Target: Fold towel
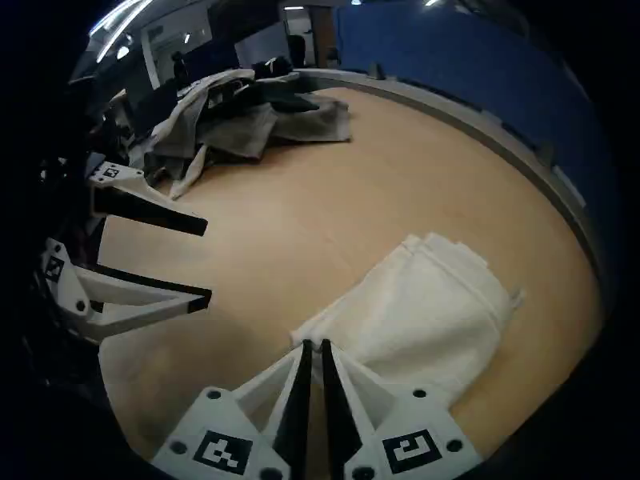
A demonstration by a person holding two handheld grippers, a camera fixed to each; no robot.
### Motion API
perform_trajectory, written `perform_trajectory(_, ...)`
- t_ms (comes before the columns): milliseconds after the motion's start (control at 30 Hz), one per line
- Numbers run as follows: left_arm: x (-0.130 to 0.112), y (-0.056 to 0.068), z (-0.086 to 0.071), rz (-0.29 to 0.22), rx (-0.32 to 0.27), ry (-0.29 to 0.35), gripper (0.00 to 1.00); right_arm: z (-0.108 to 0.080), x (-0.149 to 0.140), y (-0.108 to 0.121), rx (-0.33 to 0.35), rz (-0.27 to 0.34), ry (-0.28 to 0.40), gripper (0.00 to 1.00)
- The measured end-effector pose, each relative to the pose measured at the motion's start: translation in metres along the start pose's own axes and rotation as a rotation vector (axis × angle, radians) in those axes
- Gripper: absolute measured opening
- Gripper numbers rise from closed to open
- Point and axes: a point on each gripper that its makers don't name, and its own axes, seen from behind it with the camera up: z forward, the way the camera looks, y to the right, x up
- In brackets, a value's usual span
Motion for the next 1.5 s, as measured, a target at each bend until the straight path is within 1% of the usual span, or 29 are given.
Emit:
perform_trajectory(67,0.001,0.0,0.0,-0.001,0.001,0.001,0.88,-0.008,0.003,0.003,-0.003,0.016,0.02,0.39)
perform_trajectory(200,0.002,0.0,0.0,-0.005,0.003,0.002,0.88,-0.026,0.007,0.014,-0.033,0.04,0.055,0.8)
perform_trajectory(233,0.002,0.0,0.0,-0.006,0.003,0.002,0.88,-0.03,0.005,0.018,-0.043,0.044,0.057,0.88)
perform_trajectory(400,0.003,0.002,0.0,-0.002,0.004,0.001,0.88,-0.048,-0.011,0.042,-0.102,0.065,0.05,0.9)
perform_trajectory(500,0.004,0.004,-0.001,0.0,0.003,0.001,0.88,-0.055,-0.025,0.053,-0.132,0.079,0.039,0.92)
perform_trajectory(600,0.003,0.006,-0.001,-0.002,0.001,0.002,0.88,-0.059,-0.038,0.06,-0.146,0.094,0.029,0.92)
perform_trajectory(700,0.004,0.007,0.0,-0.003,0.0,0.003,0.88,-0.06,-0.045,0.061,-0.146,0.103,0.022,0.92)
perform_trajectory(1067,0.007,0.009,0.0,0.002,0.005,0.01,0.88,-0.057,-0.061,0.06,-0.152,0.085,-0.002,0.91)
perform_trajectory(1233,0.008,0.009,-0.001,-0.005,0.005,0.013,0.88,-0.053,-0.069,0.057,-0.148,0.093,-0.014,0.83)
perform_trajectory(1400,0.008,0.009,-0.001,-0.008,0.005,0.015,0.88,-0.049,-0.077,0.056,-0.145,0.103,-0.025,0.69)
perform_trajectory(1500,0.008,0.009,-0.001,-0.008,0.006,0.016,0.88,-0.047,-0.079,0.055,-0.143,0.106,-0.033,0.64)
